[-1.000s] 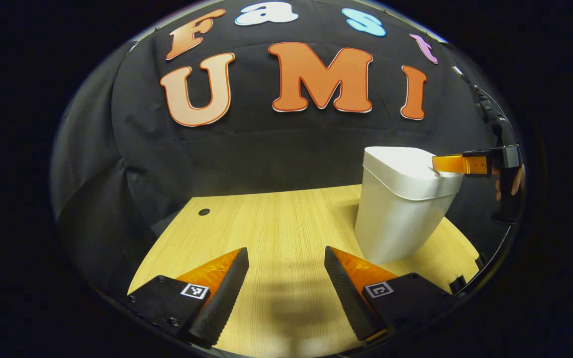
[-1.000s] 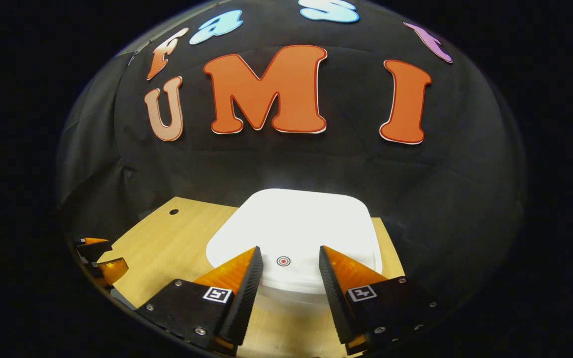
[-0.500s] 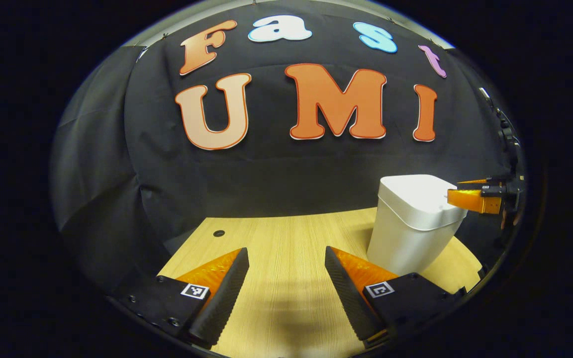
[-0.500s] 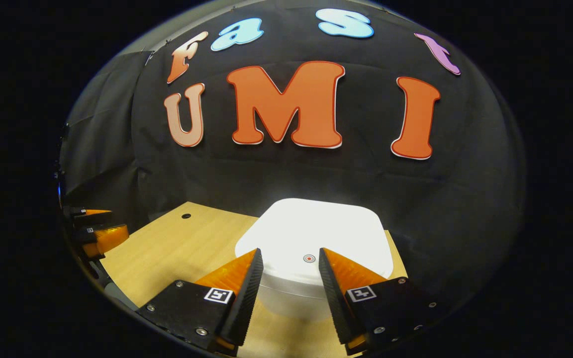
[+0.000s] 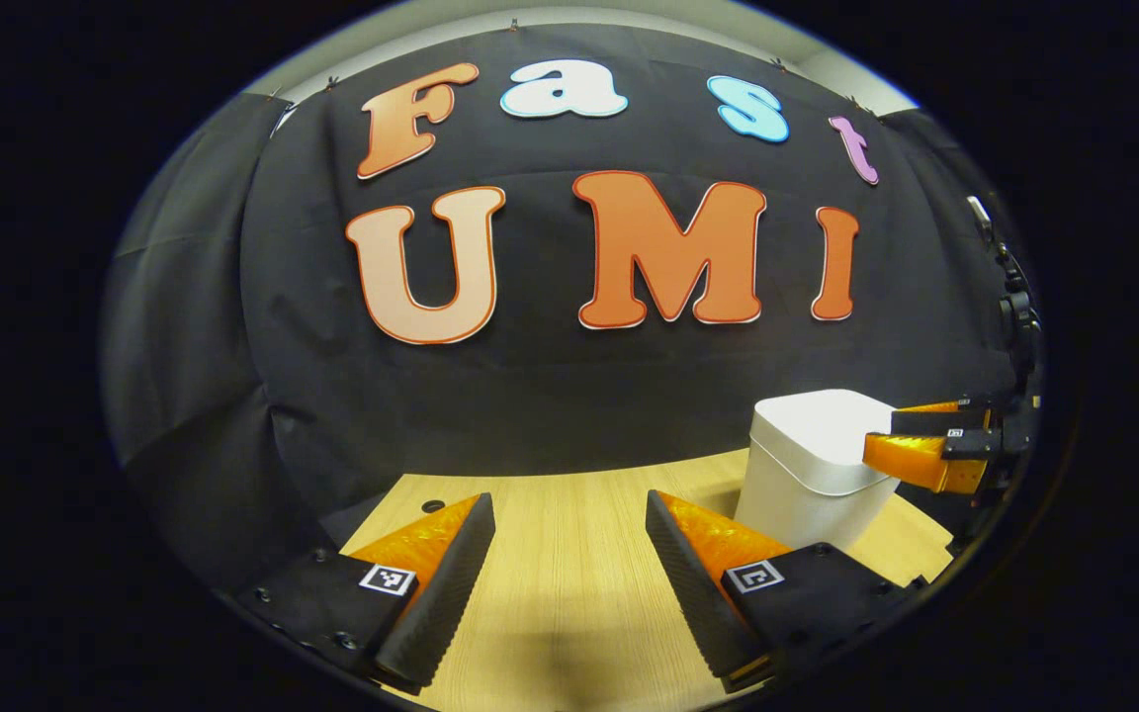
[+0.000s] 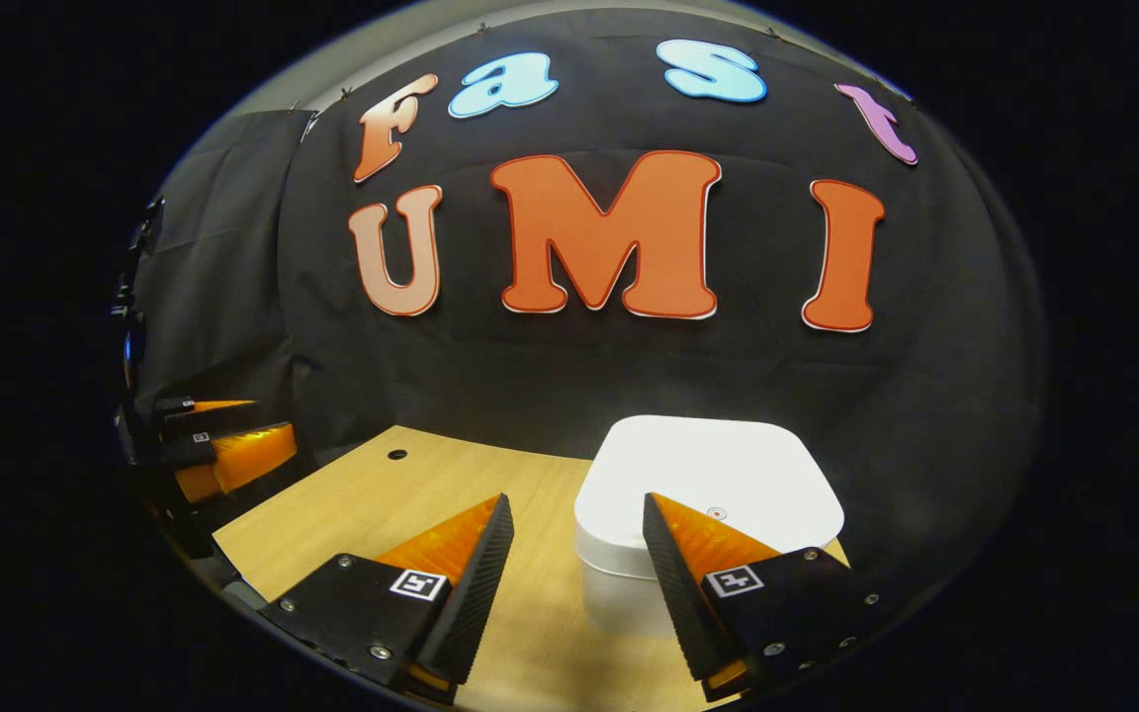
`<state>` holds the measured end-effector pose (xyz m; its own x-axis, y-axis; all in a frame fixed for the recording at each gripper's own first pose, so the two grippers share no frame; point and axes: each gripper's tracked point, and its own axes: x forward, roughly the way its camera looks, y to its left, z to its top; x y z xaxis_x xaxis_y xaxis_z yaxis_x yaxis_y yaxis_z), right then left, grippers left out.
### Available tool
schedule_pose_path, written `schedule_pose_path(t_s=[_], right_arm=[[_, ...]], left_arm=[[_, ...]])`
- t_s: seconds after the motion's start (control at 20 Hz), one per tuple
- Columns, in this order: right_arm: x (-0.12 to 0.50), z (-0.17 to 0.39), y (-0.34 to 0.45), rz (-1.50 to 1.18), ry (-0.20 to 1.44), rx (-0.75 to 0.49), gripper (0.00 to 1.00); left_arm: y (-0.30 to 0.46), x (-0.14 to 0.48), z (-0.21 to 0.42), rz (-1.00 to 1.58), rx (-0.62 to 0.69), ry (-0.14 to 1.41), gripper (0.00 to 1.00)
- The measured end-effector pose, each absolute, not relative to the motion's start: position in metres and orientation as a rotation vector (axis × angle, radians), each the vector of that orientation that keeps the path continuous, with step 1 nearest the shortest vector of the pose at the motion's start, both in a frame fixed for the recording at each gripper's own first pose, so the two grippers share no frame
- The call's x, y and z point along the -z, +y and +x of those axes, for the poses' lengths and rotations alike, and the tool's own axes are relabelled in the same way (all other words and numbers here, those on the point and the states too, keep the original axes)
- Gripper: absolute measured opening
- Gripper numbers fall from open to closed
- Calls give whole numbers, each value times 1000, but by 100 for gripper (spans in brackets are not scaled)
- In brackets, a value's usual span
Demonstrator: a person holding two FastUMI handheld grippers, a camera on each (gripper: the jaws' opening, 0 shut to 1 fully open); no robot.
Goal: Press the lid of the desktop garbage bin to open it, pick up the crumpled paper on the desktop and throw it into the bin, then pick up the pop can on the desktop and drop it into the bin, and finally close the garbage bin lid.
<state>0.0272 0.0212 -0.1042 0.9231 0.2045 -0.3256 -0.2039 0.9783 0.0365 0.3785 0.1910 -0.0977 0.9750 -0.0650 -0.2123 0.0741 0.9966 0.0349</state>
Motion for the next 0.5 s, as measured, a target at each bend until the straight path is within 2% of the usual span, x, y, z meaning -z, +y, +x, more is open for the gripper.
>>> schedule_pose_path(t_s=[0.05,0.1,0.15,0.2,0.25,0.5], right_arm=[[103,25,27,2,328,-211,75],[103,23,32,-1,323,-212,75],[102,21,36,-5,315,-214,80],[102,20,39,-13,309,-211,75],[102,18,43,-19,304,-209,80],[102,12,52,-22,294,-201,80]], left_arm=[[194,94,378,46,70,203,98],[198,91,378,48,69,190,98],[201,86,379,50,69,177,98],[203,82,380,51,67,165,98],[205,79,380,52,68,155,98],[216,65,380,64,60,95,98]])
